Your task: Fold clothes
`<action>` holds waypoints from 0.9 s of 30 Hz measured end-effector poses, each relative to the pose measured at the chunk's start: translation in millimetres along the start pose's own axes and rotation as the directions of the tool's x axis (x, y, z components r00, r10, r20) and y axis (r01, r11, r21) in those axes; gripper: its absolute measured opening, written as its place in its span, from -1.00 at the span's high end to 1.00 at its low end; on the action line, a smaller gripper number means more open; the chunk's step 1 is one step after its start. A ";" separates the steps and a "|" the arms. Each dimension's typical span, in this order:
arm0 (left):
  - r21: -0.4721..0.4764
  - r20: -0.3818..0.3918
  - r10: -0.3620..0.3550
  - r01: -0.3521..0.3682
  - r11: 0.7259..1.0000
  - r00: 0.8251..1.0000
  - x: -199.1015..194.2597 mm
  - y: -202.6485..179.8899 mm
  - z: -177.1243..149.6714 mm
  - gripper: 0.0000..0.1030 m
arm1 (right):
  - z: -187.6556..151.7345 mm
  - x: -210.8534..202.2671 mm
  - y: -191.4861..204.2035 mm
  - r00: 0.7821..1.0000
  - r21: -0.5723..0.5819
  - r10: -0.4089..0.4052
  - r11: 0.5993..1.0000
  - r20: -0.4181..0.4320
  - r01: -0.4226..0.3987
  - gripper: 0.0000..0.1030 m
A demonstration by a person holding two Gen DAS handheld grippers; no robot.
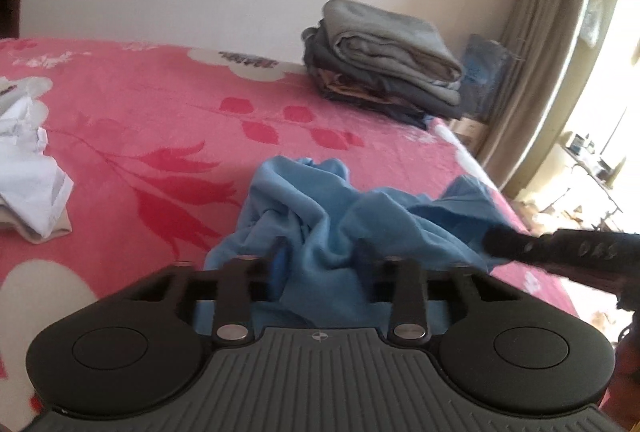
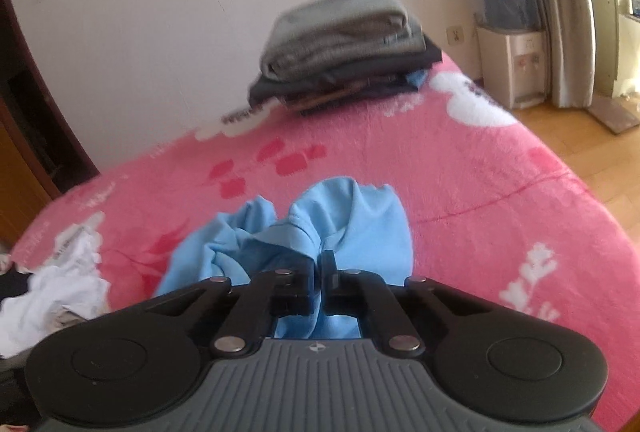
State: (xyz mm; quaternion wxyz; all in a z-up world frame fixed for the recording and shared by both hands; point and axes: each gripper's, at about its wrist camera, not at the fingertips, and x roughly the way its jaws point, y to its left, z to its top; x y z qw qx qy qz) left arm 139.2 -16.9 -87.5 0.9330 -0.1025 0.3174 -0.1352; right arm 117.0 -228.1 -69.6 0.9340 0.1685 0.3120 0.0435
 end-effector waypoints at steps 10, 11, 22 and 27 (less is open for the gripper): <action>0.045 0.033 -0.075 0.073 0.996 0.997 -103.2 3.1 -36.1 0.94 | -28.8 -110.7 19.0 0.991 -0.044 0.115 0.993 0.072 -0.112 0.95; 0.044 0.019 -0.089 0.088 0.995 0.996 -109.5 3.6 -39.8 0.91 | -34.2 -119.8 21.9 0.989 -0.055 0.127 0.991 0.069 -0.124 0.95; -0.034 -0.005 -0.158 0.158 0.987 0.987 -144.4 13.3 -46.3 -0.42 | -84.5 -217.0 50.4 0.957 -0.171 0.287 0.945 0.029 -0.278 0.96; 0.000 -0.054 -0.141 0.141 0.990 0.988 -133.7 1.0 -46.8 -0.86 | -103.3 -250.4 51.2 0.923 -0.150 0.379 0.911 -0.064 -0.384 0.96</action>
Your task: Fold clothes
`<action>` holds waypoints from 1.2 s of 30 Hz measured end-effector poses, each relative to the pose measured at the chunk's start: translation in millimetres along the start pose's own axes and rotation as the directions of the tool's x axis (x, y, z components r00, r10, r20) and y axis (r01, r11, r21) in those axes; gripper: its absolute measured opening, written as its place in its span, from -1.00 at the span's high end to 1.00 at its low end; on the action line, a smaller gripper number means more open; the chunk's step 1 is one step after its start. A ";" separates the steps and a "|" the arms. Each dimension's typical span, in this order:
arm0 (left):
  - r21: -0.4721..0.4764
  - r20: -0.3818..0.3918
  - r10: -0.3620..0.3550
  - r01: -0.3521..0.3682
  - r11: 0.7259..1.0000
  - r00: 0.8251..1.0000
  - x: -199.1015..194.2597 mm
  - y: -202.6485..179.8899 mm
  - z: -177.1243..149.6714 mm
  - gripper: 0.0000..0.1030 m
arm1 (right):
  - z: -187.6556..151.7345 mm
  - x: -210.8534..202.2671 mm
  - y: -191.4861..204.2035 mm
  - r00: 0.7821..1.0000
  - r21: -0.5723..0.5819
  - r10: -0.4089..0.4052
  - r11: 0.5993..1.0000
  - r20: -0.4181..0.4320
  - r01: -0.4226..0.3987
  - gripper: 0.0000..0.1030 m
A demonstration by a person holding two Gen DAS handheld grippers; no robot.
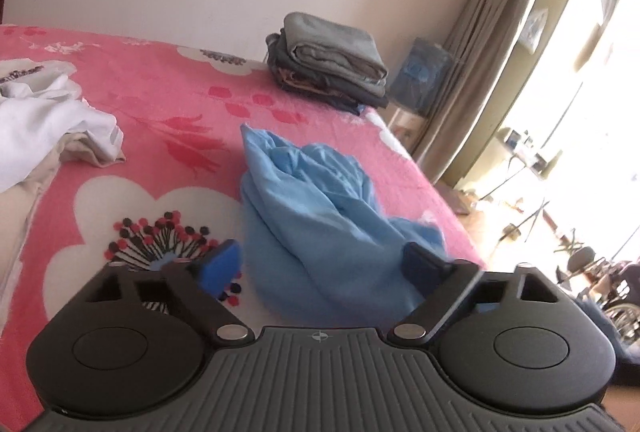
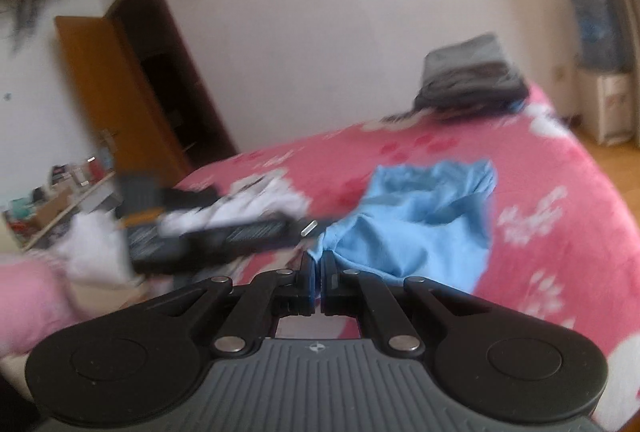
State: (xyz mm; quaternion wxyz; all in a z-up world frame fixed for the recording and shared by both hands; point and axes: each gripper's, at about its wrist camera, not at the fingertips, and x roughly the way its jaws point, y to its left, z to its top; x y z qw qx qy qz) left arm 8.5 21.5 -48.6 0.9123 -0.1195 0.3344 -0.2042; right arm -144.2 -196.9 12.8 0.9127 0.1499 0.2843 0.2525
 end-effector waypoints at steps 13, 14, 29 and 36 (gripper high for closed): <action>-0.063 -0.253 0.045 -0.063 0.996 0.966 50.8 31.8 -35.9 0.72 | -38.7 17.5 0.8 0.951 0.089 0.135 0.989 -0.278 -0.115 0.95; -0.069 -0.229 0.055 -0.073 0.995 0.972 45.2 35.0 -32.8 0.76 | -41.4 20.5 0.1 0.944 0.096 0.142 0.988 -0.299 -0.118 0.95; -0.138 -0.049 0.328 -0.332 0.933 0.943 10.6 87.8 7.5 0.51 | -88.4 75.1 -1.6 0.814 0.184 0.185 0.978 -0.551 -0.097 0.92; -0.200 -0.047 0.326 -0.329 0.923 0.944 -26.2 94.3 -12.8 -0.40 | -60.7 41.8 -18.7 0.888 0.188 0.158 0.979 -0.431 -0.083 0.90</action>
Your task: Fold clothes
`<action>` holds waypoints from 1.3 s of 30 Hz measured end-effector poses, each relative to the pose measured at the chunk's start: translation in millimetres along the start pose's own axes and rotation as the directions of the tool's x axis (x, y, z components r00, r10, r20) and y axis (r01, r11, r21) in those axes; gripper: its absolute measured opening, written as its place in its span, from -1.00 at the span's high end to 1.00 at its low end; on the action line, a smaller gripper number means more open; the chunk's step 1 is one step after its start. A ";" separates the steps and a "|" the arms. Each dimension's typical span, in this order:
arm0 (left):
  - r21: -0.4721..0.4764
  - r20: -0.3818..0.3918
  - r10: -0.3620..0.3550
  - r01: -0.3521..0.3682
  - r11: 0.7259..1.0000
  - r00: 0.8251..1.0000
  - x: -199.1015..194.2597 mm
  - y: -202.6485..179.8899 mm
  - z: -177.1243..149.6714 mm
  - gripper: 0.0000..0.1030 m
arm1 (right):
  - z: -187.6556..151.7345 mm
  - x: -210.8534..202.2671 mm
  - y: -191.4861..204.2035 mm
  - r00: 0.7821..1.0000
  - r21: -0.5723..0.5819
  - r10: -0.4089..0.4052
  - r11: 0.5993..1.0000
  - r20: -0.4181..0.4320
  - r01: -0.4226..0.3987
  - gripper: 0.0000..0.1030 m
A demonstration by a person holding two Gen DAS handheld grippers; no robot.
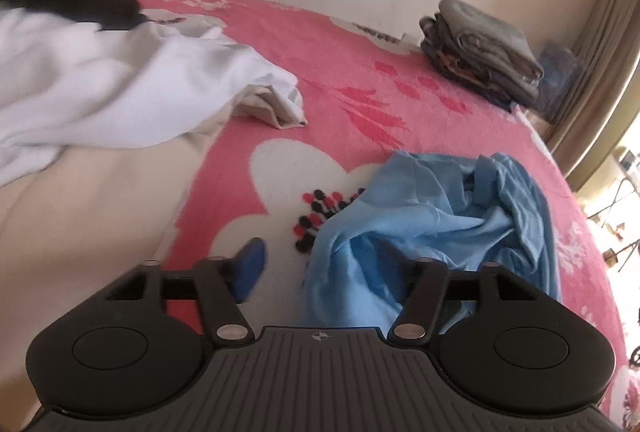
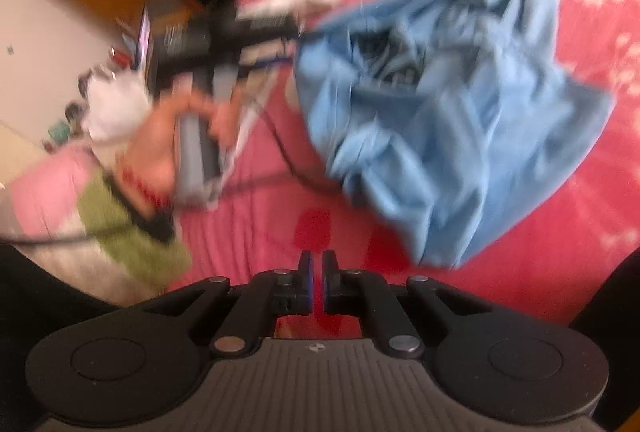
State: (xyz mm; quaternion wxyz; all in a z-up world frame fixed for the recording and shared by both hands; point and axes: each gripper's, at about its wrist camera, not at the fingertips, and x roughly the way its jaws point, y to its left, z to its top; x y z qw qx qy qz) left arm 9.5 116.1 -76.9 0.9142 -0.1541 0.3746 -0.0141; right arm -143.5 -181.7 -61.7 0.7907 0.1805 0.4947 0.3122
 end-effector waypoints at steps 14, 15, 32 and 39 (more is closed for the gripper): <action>-0.008 -0.312 -0.275 0.287 0.958 0.909 -35.1 -25.9 -66.4 -0.89 | 41.7 -23.2 -5.4 0.944 -0.011 -0.124 0.991 0.307 0.134 0.62; -0.011 -0.325 -0.286 0.299 0.954 0.902 -36.8 -27.6 -68.4 -0.89 | 40.0 -23.4 -4.7 0.944 -0.014 -0.125 0.991 0.305 0.136 0.61; -0.134 -0.414 -0.330 0.302 0.944 0.848 -31.1 -48.8 -102.1 -0.88 | 33.6 -23.2 -11.7 0.933 0.082 -0.164 0.986 0.320 0.145 0.60; -0.279 -0.269 -0.357 0.282 0.918 0.894 -22.0 -39.6 -115.1 -0.88 | 31.6 -43.3 -5.9 0.908 0.088 -0.174 0.984 0.381 0.152 0.60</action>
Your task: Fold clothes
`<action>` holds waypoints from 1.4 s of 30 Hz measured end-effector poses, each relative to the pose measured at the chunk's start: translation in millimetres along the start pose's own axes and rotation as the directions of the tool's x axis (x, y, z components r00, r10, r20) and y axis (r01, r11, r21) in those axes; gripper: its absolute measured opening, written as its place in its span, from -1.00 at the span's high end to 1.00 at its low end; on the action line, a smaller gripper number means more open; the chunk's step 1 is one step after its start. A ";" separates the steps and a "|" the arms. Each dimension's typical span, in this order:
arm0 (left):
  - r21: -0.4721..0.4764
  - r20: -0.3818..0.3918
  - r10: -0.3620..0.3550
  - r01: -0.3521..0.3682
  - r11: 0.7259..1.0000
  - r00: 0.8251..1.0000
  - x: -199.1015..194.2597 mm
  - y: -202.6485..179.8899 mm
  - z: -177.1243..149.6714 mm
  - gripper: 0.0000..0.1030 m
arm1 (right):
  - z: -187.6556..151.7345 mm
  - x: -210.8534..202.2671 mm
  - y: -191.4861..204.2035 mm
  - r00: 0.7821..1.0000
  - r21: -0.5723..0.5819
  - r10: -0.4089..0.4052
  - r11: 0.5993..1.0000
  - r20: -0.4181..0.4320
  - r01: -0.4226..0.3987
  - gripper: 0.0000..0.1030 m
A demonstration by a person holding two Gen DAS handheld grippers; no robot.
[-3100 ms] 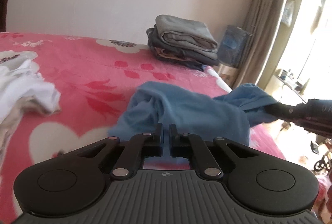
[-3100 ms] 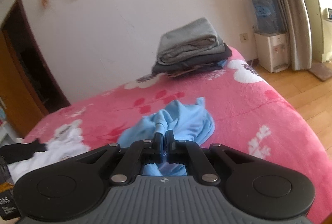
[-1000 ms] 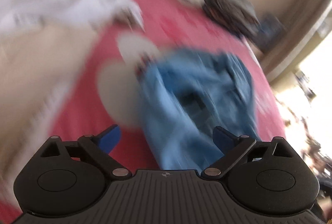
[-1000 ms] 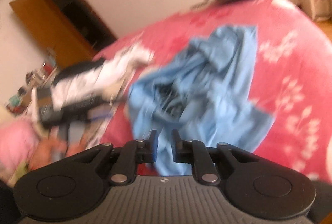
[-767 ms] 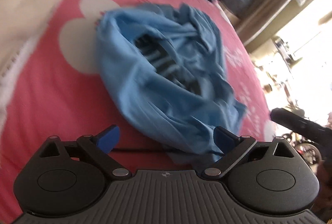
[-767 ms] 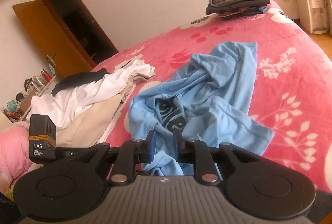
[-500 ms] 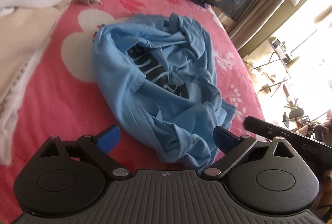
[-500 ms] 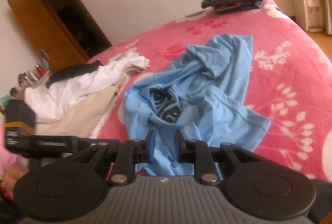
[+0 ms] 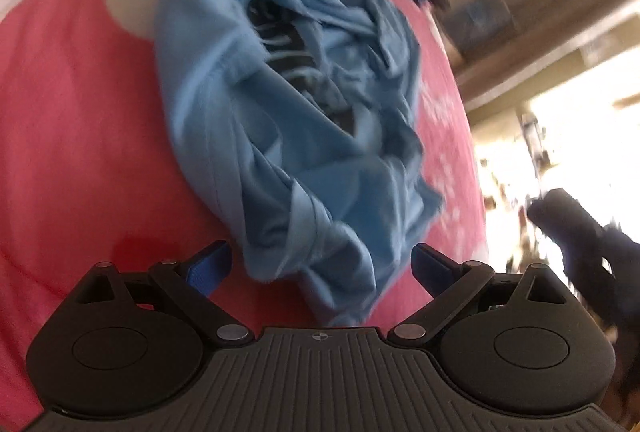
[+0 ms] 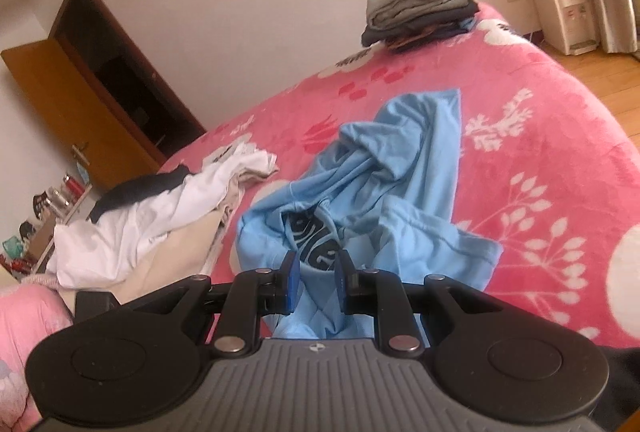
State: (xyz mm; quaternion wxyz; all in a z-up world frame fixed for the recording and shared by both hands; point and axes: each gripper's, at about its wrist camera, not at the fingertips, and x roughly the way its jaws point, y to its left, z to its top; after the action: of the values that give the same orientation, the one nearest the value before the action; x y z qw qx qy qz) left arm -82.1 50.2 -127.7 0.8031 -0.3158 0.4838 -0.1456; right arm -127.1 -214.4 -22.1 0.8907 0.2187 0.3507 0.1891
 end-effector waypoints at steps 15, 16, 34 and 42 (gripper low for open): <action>0.210 0.073 0.173 -0.185 0.960 0.982 -6.7 5.6 -16.4 0.77 | 29.3 49.0 49.7 0.993 -0.342 0.116 0.932 -0.036 -0.121 0.06; 0.216 0.072 0.170 -0.182 0.959 0.983 -8.7 7.4 -17.7 0.77 | 31.8 60.6 55.7 0.990 -0.360 0.128 0.922 -0.066 -0.143 0.05; 0.423 0.062 0.167 -0.178 0.889 0.984 6.5 -5.9 -36.1 -0.17 | 6.1 278.5 92.9 0.901 -0.417 0.060 0.871 -0.430 -0.258 0.48; 0.353 0.131 0.177 -0.213 0.911 0.975 -4.4 1.8 -31.7 0.54 | 56.3 221.3 61.7 0.944 -0.215 0.223 0.937 -0.245 -0.277 0.93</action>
State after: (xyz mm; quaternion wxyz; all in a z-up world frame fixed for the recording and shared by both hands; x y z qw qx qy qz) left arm -112.0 42.4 -136.4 0.8806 -0.1179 0.4383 -0.1365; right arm 52.5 -69.0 -72.8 0.8359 0.1276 0.3888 0.3658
